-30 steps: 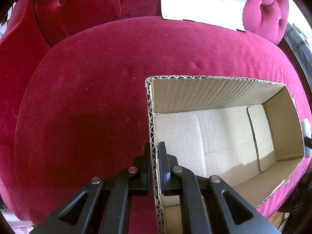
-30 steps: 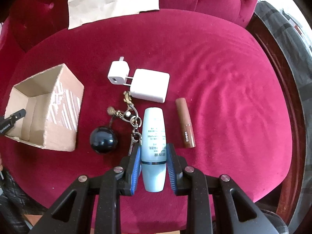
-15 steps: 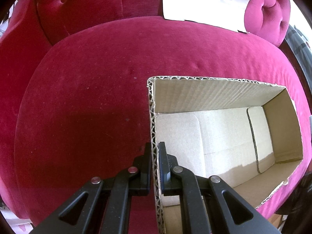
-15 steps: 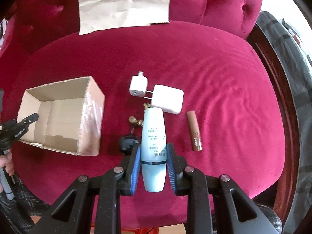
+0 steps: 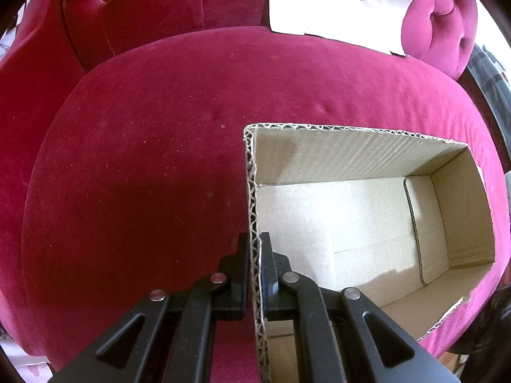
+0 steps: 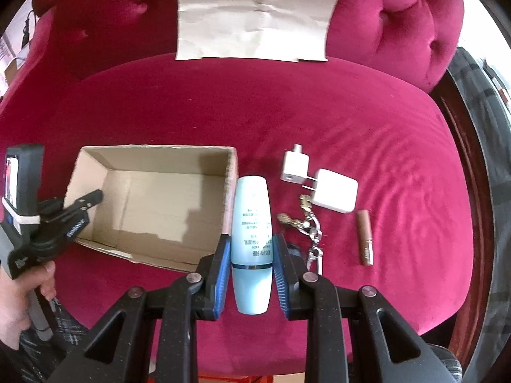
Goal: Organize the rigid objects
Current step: 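Carry the lotion bottle with the right tool over the box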
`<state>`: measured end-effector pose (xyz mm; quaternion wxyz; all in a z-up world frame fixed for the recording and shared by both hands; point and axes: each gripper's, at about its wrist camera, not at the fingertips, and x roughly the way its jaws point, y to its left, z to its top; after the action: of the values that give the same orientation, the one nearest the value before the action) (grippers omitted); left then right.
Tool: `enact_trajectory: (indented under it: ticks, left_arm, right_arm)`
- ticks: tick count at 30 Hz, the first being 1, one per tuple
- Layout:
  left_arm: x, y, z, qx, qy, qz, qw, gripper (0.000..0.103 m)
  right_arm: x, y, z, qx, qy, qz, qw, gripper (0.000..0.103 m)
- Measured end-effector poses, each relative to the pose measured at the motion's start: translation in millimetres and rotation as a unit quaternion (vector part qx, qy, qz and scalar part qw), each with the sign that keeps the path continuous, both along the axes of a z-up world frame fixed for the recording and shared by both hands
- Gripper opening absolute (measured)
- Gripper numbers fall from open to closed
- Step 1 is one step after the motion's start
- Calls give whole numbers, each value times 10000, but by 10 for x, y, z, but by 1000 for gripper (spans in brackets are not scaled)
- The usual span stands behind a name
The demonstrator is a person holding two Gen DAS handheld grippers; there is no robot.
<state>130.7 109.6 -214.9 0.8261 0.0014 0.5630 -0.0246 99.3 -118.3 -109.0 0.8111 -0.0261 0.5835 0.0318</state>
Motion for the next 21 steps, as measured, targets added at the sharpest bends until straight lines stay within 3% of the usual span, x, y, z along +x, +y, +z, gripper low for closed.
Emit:
enact_trajectory:
  ticks: [9, 21]
  left_arm:
    - [-1, 14, -2, -25, 2, 13, 10000, 6]
    - [-14, 15, -8, -13, -17, -1, 10000, 6]
  right_arm:
    - [57, 337, 4, -6, -43, 266, 9996, 27]
    - [185, 660, -216, 57, 58, 350, 9994, 27]
